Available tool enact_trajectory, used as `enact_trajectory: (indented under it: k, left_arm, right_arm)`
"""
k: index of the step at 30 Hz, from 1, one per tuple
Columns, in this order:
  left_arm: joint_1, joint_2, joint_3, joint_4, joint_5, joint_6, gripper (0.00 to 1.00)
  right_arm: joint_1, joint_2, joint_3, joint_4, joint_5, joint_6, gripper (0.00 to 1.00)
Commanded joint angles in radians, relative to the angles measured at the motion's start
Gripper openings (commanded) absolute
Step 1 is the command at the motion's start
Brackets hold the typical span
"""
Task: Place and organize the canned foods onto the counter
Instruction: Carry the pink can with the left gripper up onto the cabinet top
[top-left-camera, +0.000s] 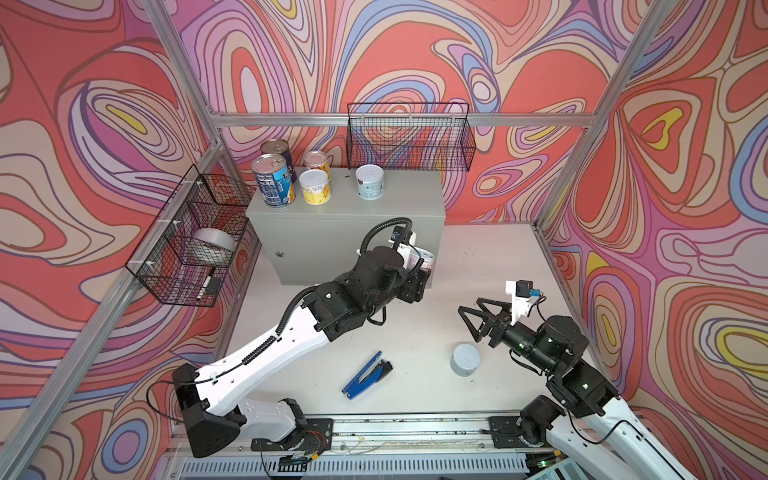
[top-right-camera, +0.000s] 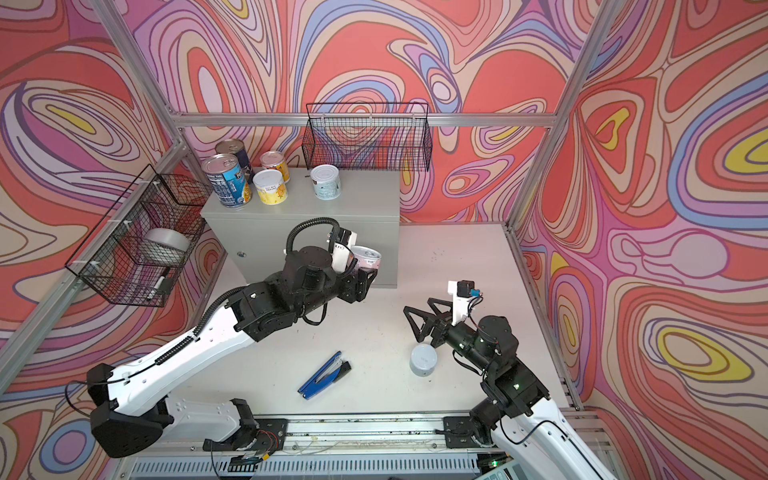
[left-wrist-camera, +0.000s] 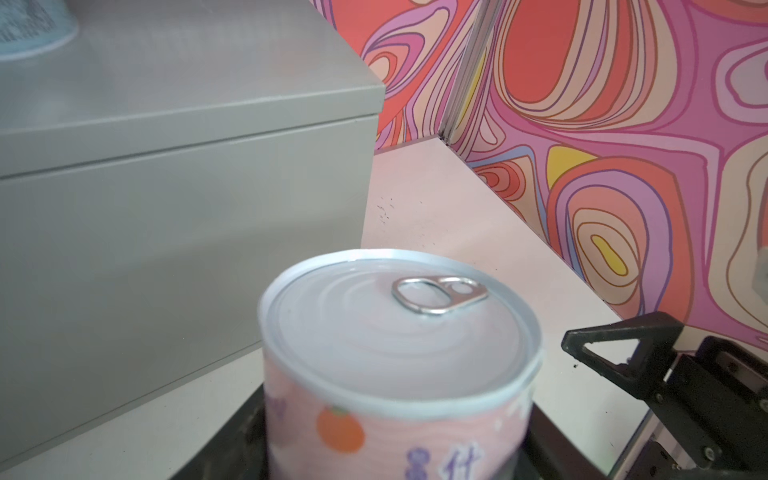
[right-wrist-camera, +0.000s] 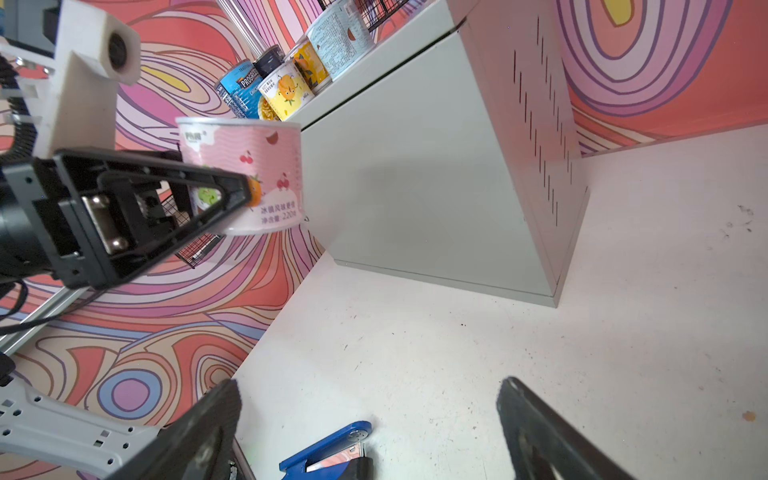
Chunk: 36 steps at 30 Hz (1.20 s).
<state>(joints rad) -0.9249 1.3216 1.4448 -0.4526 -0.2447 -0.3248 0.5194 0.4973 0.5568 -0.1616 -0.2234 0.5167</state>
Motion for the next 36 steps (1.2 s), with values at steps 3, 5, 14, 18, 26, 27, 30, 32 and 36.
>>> enact_trajectory:
  k: [3, 5, 14, 18, 26, 27, 30, 32, 36]
  left_arm:
    - [0.034, -0.015, 0.098, 0.01, -0.065, 0.038, 0.43]
    - [0.044, -0.01, 0.126, 0.012, -0.067, 0.046, 0.42]
    - [0.121, 0.065, 0.33, -0.037, -0.074, 0.102, 0.42]
    - [0.156, 0.116, 0.416, -0.054, -0.102, 0.116, 0.42]
    - [0.211, 0.2, 0.483, -0.012, -0.151, 0.148, 0.4]
    - [0.222, 0.205, 0.479, -0.004, -0.146, 0.141, 0.4]
    - [0.249, 0.225, 0.476, 0.019, -0.133, 0.129, 0.39]
    - [0.263, 0.238, 0.478, 0.033, -0.124, 0.122, 0.39]
    - [0.28, 0.271, 0.477, 0.069, -0.123, 0.104, 0.38]
  right_arm:
    - [0.006, 0.008, 0.009, 0.019, 0.002, -0.009, 0.98]
    - [0.005, 0.011, 0.005, 0.017, -0.005, -0.011, 0.99]
    - [0.005, -0.016, -0.043, 0.033, -0.016, -0.001, 0.99]
    - [0.006, -0.053, -0.065, 0.031, -0.013, 0.003, 0.99]
    - [0.005, -0.097, -0.068, -0.039, 0.024, -0.025, 0.99]
    - [0.005, -0.104, -0.066, -0.048, 0.03, -0.03, 0.99]
    - [0.005, -0.124, -0.067, -0.077, 0.044, -0.04, 0.98]
    - [0.005, -0.136, -0.071, -0.088, 0.049, -0.044, 0.98]
    - [0.006, -0.149, -0.087, -0.095, 0.057, -0.04, 0.98]
